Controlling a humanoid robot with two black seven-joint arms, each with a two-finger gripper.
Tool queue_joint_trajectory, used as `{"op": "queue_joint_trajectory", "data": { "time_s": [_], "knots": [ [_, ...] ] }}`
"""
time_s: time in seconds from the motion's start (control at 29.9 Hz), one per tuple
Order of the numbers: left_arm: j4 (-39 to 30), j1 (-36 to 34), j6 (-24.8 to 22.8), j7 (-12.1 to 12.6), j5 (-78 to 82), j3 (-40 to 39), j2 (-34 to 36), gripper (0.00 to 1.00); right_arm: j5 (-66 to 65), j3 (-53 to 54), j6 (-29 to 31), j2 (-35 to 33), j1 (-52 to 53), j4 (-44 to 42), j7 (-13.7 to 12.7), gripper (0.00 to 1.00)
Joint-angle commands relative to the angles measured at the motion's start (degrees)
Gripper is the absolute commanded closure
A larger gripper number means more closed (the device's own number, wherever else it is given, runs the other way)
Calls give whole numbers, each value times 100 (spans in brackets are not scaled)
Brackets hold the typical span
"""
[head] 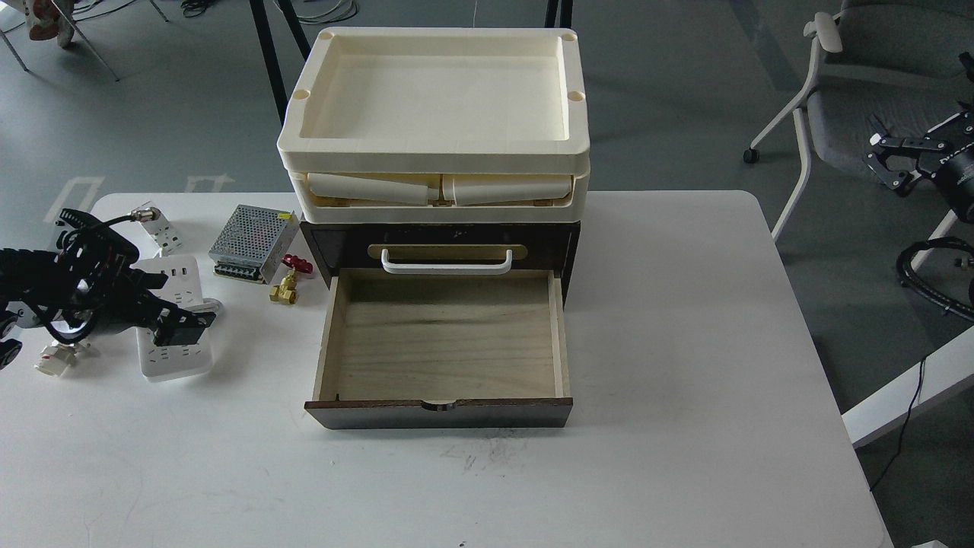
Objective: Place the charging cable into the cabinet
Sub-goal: 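Close the left gripper on the white power strip and its cable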
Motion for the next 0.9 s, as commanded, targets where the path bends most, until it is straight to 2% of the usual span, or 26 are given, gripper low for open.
{"op": "queue_joint_trajectory", "data": {
  "time_s": [0.0,0.27,0.87],
  "knots": [
    [333,-7,102,0,-1,90,-219,4,0,-1,0,-6,-18,1,0,0],
    [852,-15,488,0,-1,310,-369,8,0,-1,0,-6,-36,1,0,0],
    [949,-7,690,0,-1,705,-361,40,0,-1,0,-6,-71,-8,0,0]
  ]
}}
